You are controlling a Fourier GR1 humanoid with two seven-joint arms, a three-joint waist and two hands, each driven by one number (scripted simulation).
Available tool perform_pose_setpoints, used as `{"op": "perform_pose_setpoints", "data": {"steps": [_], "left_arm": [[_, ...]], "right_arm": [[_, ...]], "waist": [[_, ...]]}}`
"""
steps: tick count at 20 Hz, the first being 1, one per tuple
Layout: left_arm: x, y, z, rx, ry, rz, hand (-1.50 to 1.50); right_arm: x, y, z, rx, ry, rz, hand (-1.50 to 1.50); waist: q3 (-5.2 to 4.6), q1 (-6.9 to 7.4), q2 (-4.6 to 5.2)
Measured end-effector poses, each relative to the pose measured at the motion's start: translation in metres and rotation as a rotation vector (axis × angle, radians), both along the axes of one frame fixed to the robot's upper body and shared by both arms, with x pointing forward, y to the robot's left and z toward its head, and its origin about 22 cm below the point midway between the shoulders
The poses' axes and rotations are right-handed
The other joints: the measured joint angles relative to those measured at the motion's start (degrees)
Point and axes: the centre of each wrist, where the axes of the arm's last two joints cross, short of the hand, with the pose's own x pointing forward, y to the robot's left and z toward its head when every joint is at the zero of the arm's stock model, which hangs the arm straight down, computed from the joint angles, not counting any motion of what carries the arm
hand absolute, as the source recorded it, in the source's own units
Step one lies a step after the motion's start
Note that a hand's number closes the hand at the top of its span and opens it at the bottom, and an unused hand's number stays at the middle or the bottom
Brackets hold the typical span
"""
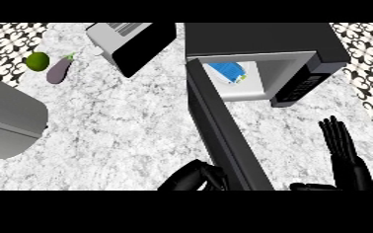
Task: Pick up the milk, place it into the microwave and close the microwave
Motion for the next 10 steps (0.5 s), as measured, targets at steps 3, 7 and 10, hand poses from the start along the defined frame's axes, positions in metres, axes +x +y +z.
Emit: {"op": "perform_pose_setpoints", "data": {"steps": [3, 7, 10], "left_arm": [[-0.002, -0.019, -0.001, 0.017, -0.017, 0.004, 1.5], [-0.003, -0.033, -0.001, 0.014, -0.036, 0.066, 1.5], [-0.003, -0.041, -0.002, 0.005, -0.038, 0.122, 1.5]], "right_arm": [[-0.009, -0.008, 0.022, 0.007, -0.02, 0.001, -1.5], [-0.018, -0.017, 0.045, 0.039, -0.04, 0.047, -1.5], [-0.021, -0.021, 0.06, 0.051, -0.052, 0.081, -1.5]], "waist": [[0.01, 0.05, 0.16], [-0.01, -0.87, 0.42], [-0.03, -1.53, 0.6]]}}
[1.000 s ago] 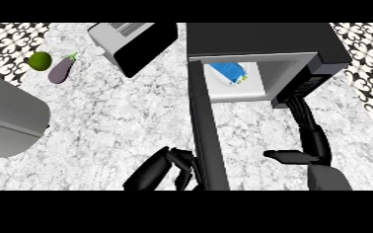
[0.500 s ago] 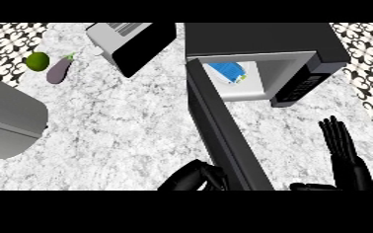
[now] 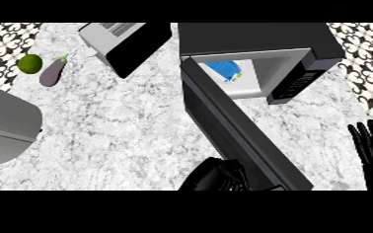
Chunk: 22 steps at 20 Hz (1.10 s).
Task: Pick up the milk, place it into the microwave and close the microwave
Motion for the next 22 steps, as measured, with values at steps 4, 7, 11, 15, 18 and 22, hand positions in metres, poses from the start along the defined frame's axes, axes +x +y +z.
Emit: {"op": "perform_pose_setpoints", "data": {"steps": [4, 7, 11, 15, 18, 22], "left_arm": [[0.005, -0.007, 0.003, -0.03, -0.007, 0.06, 1.5], [0.01, -0.013, 0.008, -0.068, -0.021, 0.102, 1.5], [0.02, -0.018, 0.017, -0.109, -0.057, 0.146, 1.5], [0.037, -0.022, 0.028, -0.133, -0.077, 0.187, 1.5], [0.051, -0.024, 0.036, -0.145, -0.074, 0.235, 1.5], [0.069, -0.025, 0.046, -0.155, -0.063, 0.3, 1.5]], "right_arm": [[0.001, -0.006, 0.02, 0.004, -0.024, 0.046, -1.5], [0.002, -0.007, 0.031, 0.012, -0.039, 0.097, -1.5], [0.005, -0.004, 0.045, 0.003, -0.053, 0.196, -1.5], [0.009, -0.003, 0.058, -0.005, -0.061, 0.273, -1.5], [0.01, -0.002, 0.066, -0.003, -0.074, 0.31, -1.5], [0.012, 0.0, 0.075, 0.011, -0.09, 0.349, -1.5]], "waist": [[-0.03, -1.17, 0.35], [-0.07, -2.14, 0.54], [-0.14, -3.65, 0.85], [-0.15, -5.4, 1.29], [-0.14, -6.89, 1.62], [-0.12, -8.5, 2.05]]}}
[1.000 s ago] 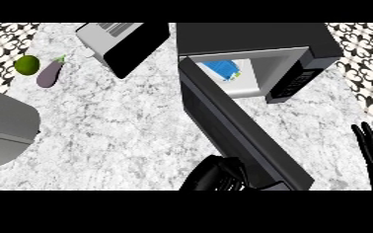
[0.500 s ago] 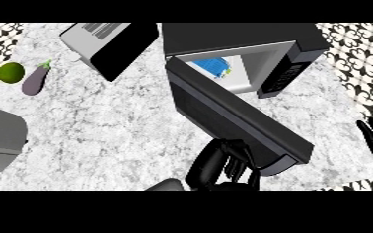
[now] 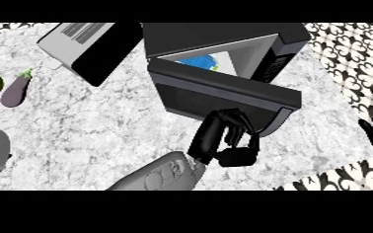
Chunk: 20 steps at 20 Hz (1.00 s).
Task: Pick up the milk, place it into the microwave and close the microwave
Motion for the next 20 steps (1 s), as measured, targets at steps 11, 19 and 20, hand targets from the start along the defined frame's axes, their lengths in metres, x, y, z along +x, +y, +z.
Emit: {"op": "perform_pose_setpoints", "data": {"steps": [11, 19, 20], "left_arm": [[0.045, 0.001, 0.034, -0.145, 0.006, 0.147, 1.5], [0.07, 0.004, 0.046, -0.201, -0.005, 0.204, 1.5], [0.071, 0.005, 0.046, -0.208, -0.006, 0.206, 1.5]], "right_arm": [[0.005, 0.003, 0.018, 0.02, -0.015, 0.082, -1.5], [0.01, 0.001, 0.037, 0.01, -0.046, 0.119, -1.5], [0.011, 0.0, 0.039, 0.008, -0.048, 0.124, -1.5]], "waist": [[-0.17, -3.44, 1.64], [-0.08, -5.43, 2.48], [-0.08, -5.61, 2.49]]}}
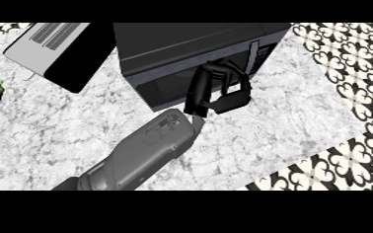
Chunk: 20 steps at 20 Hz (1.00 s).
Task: Pick up the milk, place it into the microwave and close the microwave
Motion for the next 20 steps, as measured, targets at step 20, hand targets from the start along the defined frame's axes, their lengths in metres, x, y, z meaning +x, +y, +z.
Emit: {"op": "perform_pose_setpoints", "data": {"steps": [20], "left_arm": [[0.003, 0.003, -0.007, -0.081, -0.064, 0.026, 1.5]], "right_arm": [[0.008, -0.007, 0.026, 0.012, -0.02, 0.036, -1.5]], "waist": [[0.24, -1.45, 0.11]]}}
